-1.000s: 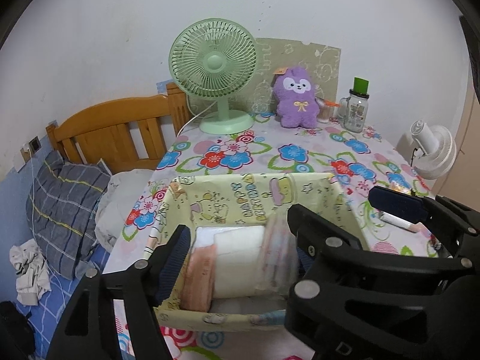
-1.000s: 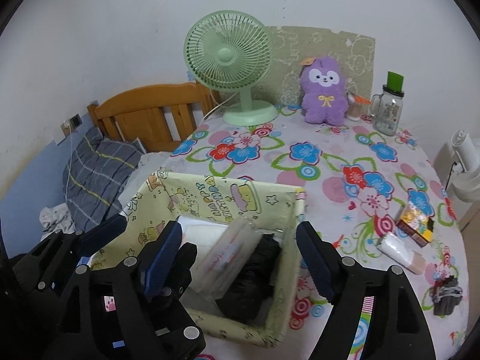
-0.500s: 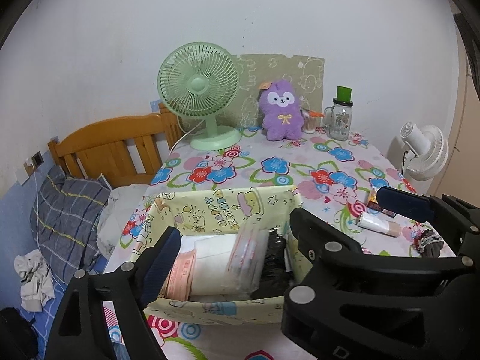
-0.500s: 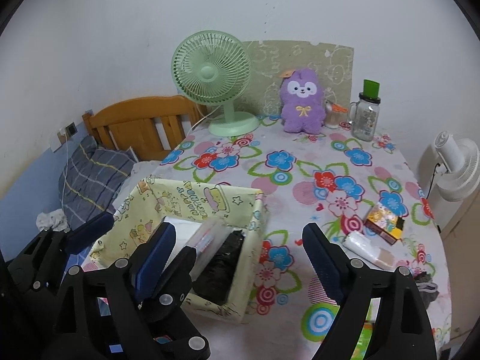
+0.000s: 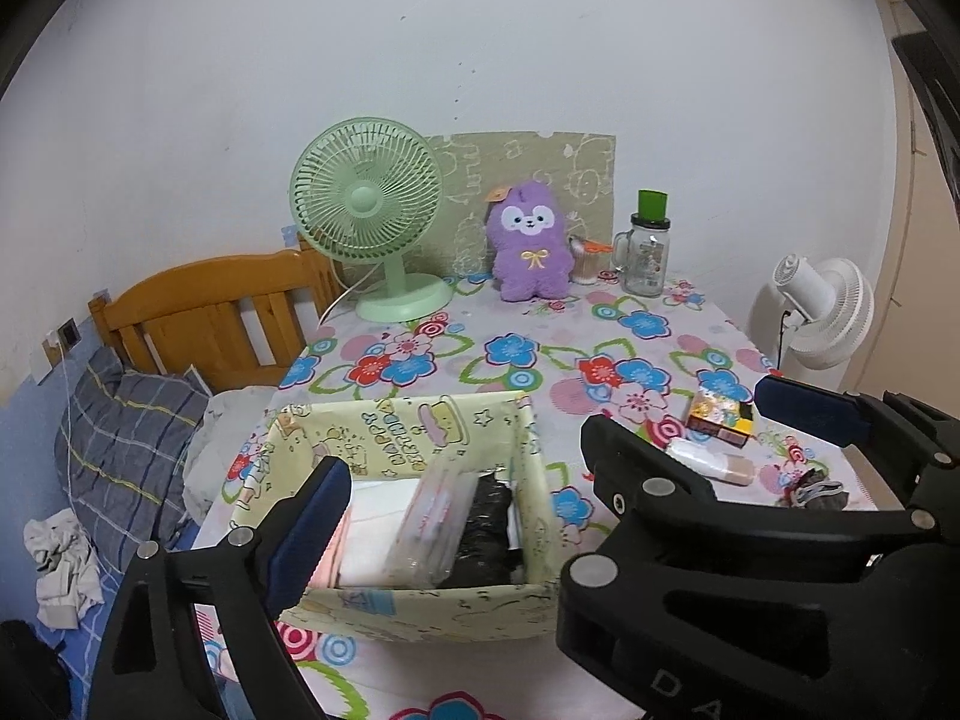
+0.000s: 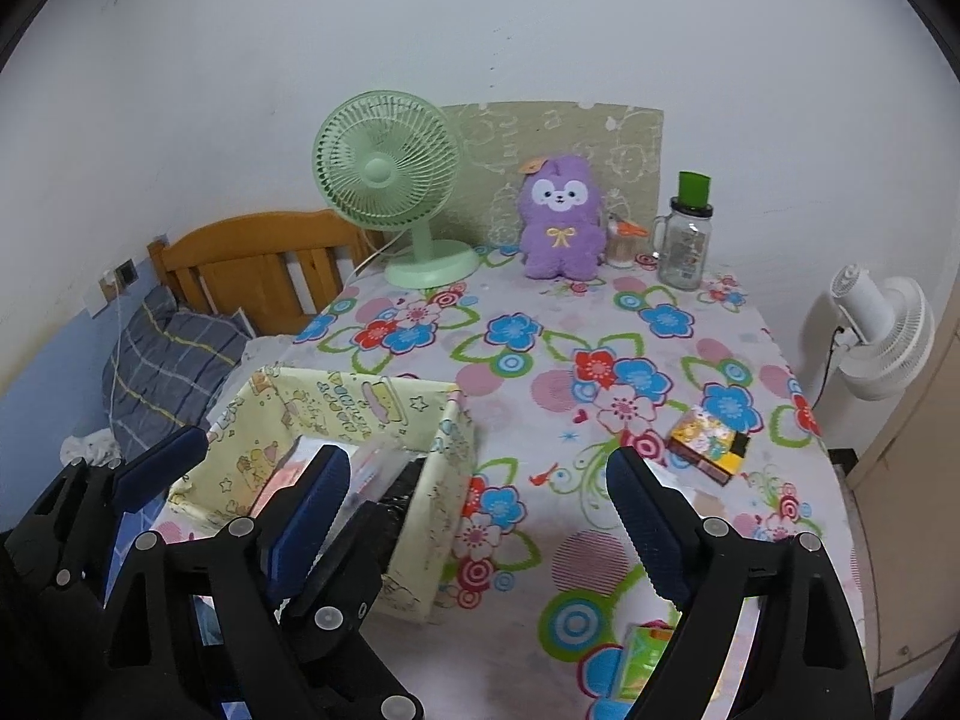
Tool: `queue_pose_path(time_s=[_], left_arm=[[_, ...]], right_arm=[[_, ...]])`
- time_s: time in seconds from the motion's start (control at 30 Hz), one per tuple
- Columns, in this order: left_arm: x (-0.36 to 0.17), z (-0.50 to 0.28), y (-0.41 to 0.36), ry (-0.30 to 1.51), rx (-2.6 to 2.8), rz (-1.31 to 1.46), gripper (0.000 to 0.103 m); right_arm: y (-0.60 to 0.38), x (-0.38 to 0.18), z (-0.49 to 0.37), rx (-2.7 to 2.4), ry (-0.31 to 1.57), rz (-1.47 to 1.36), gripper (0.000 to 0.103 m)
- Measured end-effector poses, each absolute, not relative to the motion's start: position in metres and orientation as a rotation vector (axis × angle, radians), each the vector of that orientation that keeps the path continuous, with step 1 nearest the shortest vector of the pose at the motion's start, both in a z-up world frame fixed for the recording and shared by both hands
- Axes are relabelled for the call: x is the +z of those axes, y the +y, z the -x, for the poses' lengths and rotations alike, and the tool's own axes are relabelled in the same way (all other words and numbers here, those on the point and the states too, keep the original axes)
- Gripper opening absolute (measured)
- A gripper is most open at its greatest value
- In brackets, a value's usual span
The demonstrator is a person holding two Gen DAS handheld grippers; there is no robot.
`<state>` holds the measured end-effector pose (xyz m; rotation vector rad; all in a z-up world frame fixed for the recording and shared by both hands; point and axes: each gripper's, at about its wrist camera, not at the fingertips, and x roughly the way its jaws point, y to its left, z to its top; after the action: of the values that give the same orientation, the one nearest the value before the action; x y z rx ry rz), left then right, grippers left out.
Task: Organize soft objects
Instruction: 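Withdraw both grippers from the box and move toward the remaining items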
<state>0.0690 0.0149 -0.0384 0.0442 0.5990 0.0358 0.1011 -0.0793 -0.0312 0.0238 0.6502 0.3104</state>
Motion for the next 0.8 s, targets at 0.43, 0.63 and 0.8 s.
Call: queue_pose_path(time_s=[0.43, 0.63, 0.8], left_arm=[[-0.028, -0.056, -0.020, 0.572, -0.012, -0.049, 0.096], [-0.026, -0.052, -0.037, 0.568, -0.034, -0.055, 0.097], [-0.025, -0.049, -0.050, 0.567, -0.048, -0.063, 0.097]], right_arm=[[-0.121, -0.023, -0.083, 0.250, 0.602, -0.046, 0.091], [-0.139, -0.019, -0.074, 0.223, 0.573, -0.045, 0.091], [-0.153, -0.018, -0.068, 0.219, 0.553, -0.058, 0.095]])
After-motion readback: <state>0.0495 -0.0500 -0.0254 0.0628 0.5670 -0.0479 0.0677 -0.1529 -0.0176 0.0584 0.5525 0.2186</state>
